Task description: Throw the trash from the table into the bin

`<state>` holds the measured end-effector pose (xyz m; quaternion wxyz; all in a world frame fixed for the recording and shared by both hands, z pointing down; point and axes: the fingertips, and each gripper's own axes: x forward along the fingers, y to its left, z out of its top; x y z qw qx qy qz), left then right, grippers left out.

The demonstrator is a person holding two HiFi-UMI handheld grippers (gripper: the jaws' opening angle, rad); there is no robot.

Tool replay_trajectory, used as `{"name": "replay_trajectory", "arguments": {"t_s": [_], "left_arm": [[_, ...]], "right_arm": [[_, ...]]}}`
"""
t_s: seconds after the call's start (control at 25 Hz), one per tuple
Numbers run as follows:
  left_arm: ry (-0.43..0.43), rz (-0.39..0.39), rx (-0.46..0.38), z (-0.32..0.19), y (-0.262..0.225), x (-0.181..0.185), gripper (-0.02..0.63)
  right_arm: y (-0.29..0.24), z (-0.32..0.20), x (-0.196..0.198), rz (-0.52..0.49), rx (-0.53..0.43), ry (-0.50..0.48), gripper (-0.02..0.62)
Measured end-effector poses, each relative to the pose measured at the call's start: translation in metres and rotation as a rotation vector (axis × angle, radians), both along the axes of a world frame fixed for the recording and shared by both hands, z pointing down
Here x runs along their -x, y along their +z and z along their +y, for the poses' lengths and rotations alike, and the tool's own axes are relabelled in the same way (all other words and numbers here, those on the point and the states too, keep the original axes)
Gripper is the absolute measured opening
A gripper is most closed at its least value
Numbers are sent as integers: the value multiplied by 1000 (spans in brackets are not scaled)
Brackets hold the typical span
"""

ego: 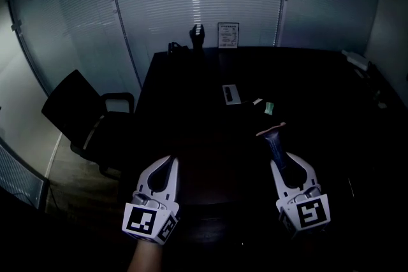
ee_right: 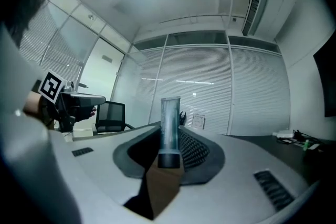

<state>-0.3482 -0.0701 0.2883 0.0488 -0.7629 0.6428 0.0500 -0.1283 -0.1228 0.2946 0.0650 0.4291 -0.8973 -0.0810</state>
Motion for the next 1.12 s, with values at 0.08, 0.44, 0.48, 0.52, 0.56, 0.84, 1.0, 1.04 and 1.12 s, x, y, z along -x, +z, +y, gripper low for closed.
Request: {"name": "replay_trajectory", "arguments": {"t_s": [0.08,0.44,0.48,0.52,0.56,0.84,1.0,1.04,1.12], "left_arm": [[28,0,-14,2,-3,-11,0],[108,-14,-27,-8,-16,-74,0],[115,-13,-28,-10,-16,-83,0],[123,-12,-30,-12,-17,-93,0],[132,-11,-32,-15,-16,-105,0],[214,-7,-38,-35,-19,-198,0],[249,-5,-51,-42,-19,-256,0],[257,-5,-52,-43,-19,-270,0],[271,-3,-51,-44,-19,-296,0]], "right_arm": [[-5,7,-15,-3,-4,25,110],[-12,17,-85,-14,-31,119,110],[-13,17,-94,-14,-34,126,110],[-12,17,-104,-15,-36,134,110],[-12,17,-116,-15,-38,142,110],[-10,20,-215,-16,-27,242,110],[-5,27,-285,-16,-25,307,110],[-4,30,-301,-16,-23,322,110],[-3,36,-333,-15,-19,350,110]]}}
